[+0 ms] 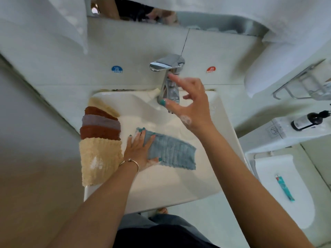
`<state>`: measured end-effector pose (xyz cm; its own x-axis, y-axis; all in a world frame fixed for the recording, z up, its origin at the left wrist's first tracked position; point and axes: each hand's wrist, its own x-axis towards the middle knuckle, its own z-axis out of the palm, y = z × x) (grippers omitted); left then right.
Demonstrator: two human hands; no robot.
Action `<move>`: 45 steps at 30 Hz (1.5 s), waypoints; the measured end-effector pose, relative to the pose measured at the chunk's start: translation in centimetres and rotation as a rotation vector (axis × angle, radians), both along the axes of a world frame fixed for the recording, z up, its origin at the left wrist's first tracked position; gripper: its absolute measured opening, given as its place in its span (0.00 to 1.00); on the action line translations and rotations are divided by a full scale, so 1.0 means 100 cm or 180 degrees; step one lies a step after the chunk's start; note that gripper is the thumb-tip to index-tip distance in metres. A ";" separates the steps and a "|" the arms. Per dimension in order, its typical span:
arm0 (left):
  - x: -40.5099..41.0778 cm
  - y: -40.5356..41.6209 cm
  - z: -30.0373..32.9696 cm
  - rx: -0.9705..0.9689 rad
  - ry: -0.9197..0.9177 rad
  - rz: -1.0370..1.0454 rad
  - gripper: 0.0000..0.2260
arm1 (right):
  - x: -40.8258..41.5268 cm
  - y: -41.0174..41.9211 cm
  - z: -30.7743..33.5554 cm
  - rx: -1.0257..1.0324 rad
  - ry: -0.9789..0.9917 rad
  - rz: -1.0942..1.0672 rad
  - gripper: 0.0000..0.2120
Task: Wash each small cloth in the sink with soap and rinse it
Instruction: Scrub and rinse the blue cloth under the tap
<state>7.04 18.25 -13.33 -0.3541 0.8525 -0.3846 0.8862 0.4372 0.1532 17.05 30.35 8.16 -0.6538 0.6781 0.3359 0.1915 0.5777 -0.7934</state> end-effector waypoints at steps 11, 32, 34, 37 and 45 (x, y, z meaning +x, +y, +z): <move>-0.001 0.001 -0.006 0.0116 -0.0012 0.0026 0.43 | -0.086 0.063 0.034 0.0303 -0.0793 0.0812 0.09; -0.001 -0.001 0.003 -0.0048 -0.0045 -0.0091 0.46 | -0.080 0.068 0.044 -0.0807 -0.0397 0.1122 0.12; -0.001 -0.001 0.003 -0.0032 -0.0026 -0.0084 0.48 | -0.080 0.068 0.045 -0.0825 -0.0389 0.1135 0.12; -0.001 0.000 0.003 -0.0097 -0.0033 -0.0075 0.46 | -0.080 0.068 0.046 -0.0825 -0.0389 0.1138 0.12; 0.000 -0.001 0.006 -0.0092 -0.0062 -0.0029 0.43 | -0.079 0.069 0.048 -0.0857 -0.0415 0.1155 0.12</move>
